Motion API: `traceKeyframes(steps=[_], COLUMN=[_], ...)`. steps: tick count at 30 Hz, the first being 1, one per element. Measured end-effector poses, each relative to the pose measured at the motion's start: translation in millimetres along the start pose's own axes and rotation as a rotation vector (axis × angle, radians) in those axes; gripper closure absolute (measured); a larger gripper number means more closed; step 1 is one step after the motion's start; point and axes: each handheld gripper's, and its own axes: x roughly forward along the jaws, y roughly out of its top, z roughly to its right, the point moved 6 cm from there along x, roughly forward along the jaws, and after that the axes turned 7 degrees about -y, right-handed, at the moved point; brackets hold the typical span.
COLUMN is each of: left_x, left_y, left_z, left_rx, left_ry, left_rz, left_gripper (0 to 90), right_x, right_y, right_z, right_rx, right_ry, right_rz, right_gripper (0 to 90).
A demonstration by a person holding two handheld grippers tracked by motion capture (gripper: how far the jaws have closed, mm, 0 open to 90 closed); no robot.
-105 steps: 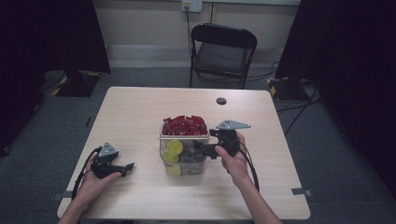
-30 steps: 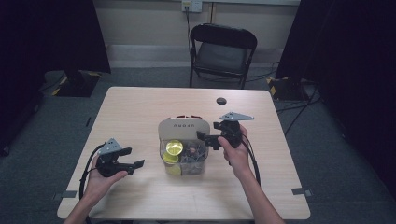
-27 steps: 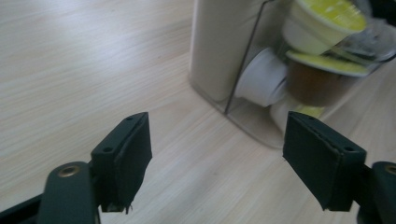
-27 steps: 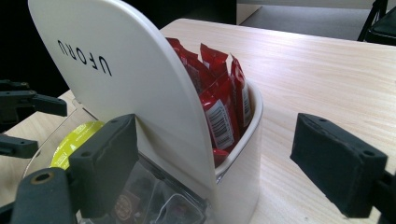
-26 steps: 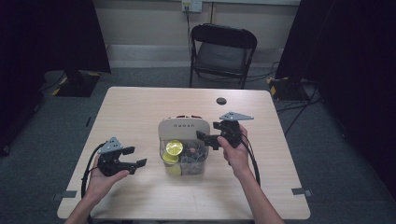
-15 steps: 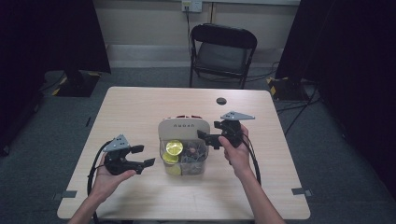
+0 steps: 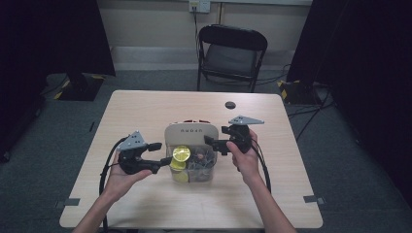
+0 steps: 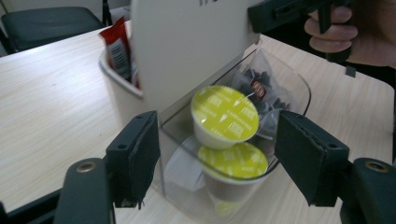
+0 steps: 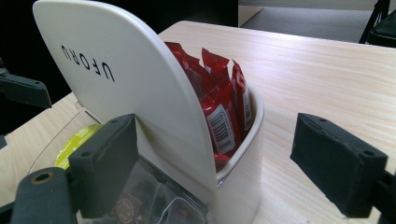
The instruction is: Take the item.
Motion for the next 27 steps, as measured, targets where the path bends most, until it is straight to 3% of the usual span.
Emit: traceKeyframes(steps=[6,13,17,18,21,24,27], left_x=[15.1,28.0,32.3,32.5,35.3,36.3,38.7], left_y=[6.1,4.0,2.2,0.9,-2.2,-4.0,-4.9], left_z=[3.9,4.3,8.0,7.6,7.1,5.7,6.1], left_rx=[0.003,0.02,0.033,0.038,0.027,0.046,0.037], left_ry=[-0.02,-0.024,-0.01,-0.004,-0.006,0.031,0.019], left_rz=[-0.001,-0.041,-0.03,-0.047,-0.05,-0.053,-0.062], left_gripper=[30.3,31.5,31.6,31.6,31.6,31.6,31.6], right_x=[-0.3,0.5,0.4,0.6,0.6,0.5,0.5], right_y=[0.0,-1.2,-1.5,-1.7,-2.6,-2.8,-2.9], right_z=[-0.2,0.0,-0.1,0.0,-0.1,0.1,0.3], right_rx=[0.002,0.004,0.007,0.009,0.011,0.012,0.011], right_ry=[-0.001,0.0,0.001,0.003,0.004,0.003,0.003], right_rz=[0.001,0.001,0.0,0.001,-0.003,-0.002,-0.002], right_gripper=[14.2,14.2,14.2,14.3,14.3,14.3,14.3])
